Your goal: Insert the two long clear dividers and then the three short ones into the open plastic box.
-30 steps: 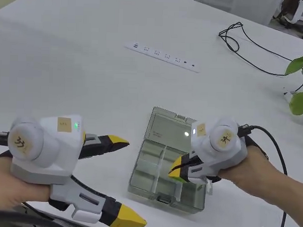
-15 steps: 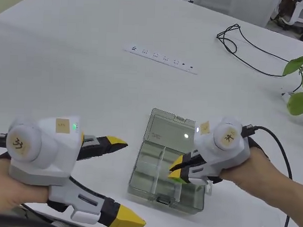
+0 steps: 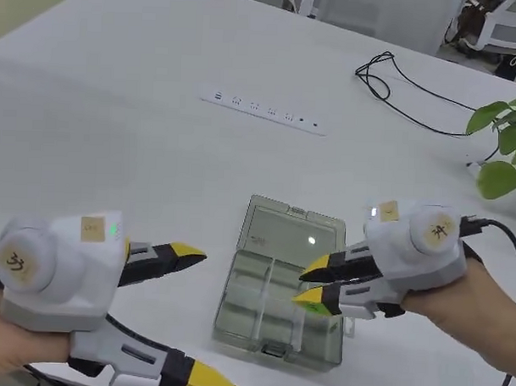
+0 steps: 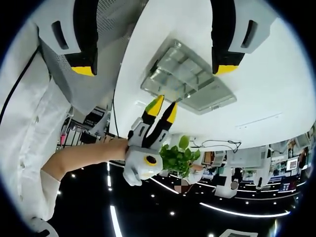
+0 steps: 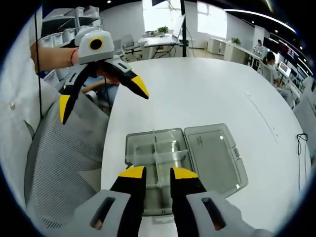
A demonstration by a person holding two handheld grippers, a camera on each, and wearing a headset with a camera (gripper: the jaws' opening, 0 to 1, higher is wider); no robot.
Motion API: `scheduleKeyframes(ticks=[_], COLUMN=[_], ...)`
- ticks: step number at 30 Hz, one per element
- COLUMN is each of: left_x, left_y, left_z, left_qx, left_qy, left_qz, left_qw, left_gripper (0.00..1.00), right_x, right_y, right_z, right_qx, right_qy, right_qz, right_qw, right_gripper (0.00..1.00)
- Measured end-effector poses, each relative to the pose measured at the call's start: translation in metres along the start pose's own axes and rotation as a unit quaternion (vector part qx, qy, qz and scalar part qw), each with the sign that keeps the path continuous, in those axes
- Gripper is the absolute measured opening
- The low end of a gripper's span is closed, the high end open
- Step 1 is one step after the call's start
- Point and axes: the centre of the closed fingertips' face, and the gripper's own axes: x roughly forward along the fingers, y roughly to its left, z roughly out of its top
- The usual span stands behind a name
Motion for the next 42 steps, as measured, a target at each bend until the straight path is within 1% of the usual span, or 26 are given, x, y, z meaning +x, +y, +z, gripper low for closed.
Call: scheduleKeyframes(ticks=[2,4,7,12,16,20,25,28,32,36,38,41,42], left_x=[0.000,-0.001,-0.001,-0.003,-0.003,-0.003,-0.003,-0.003,-0.003,-0.003,-0.003,-0.003,-0.003], left_y=[0.000,0.001,0.001,-0.001,-0.001,-0.002,-0.001,-0.001,0.000,0.001,0.001,0.002,0.002], left_z=[-0.001,-0.001,-0.001,-0.002,-0.001,0.000,0.000,0.000,-0.001,-0.001,-0.001,-0.001,-0.001], left_qx=[0.000,-0.002,-0.001,-0.001,-0.001,-0.003,-0.003,-0.003,-0.003,-0.005,-0.005,-0.006,-0.006], left_qy=[0.002,0.002,0.001,0.003,0.003,0.001,0.003,0.002,0.003,0.002,0.003,0.003,0.003], left_qz=[0.001,0.003,0.004,0.006,0.007,0.007,0.008,0.008,0.009,0.010,0.010,0.011,0.011], left_qw=[1.0000,1.0000,1.0000,1.0000,1.0000,1.0000,1.0000,1.0000,1.0000,0.9999,0.9999,0.9999,0.9999], left_gripper=[0.99,0.98,0.98,0.98,0.98,0.98,0.98,0.98,0.98,0.97,0.97,0.97,0.97], right_x=[-0.007,-0.017,-0.026,-0.046,-0.059,-0.070,-0.081,-0.086,-0.094,-0.098,-0.100,-0.103,-0.103], right_y=[0.000,-0.001,0.000,0.000,0.000,0.000,-0.001,-0.002,-0.003,-0.005,-0.005,-0.007,-0.007], right_z=[0.000,-0.002,-0.005,-0.017,-0.028,-0.045,-0.070,-0.080,-0.098,-0.112,-0.121,-0.140,-0.144], right_qx=[0.004,0.013,0.019,0.028,0.036,0.041,0.044,0.048,0.052,0.056,0.054,0.049,0.049], right_qy=[-0.006,-0.014,-0.018,-0.020,-0.019,-0.006,0.016,0.023,0.040,0.051,0.063,0.088,0.091], right_qz=[-0.005,-0.011,-0.017,-0.029,-0.034,-0.040,-0.044,-0.044,-0.046,-0.046,-0.046,-0.045,-0.045], right_qw=[1.0000,0.9997,0.9995,0.9990,0.9986,0.9983,0.9979,0.9976,0.9968,0.9961,0.9955,0.9939,0.9937], right_gripper=[0.22,0.24,0.27,0.31,0.33,0.38,0.40,0.42,0.45,0.47,0.49,0.50,0.50])
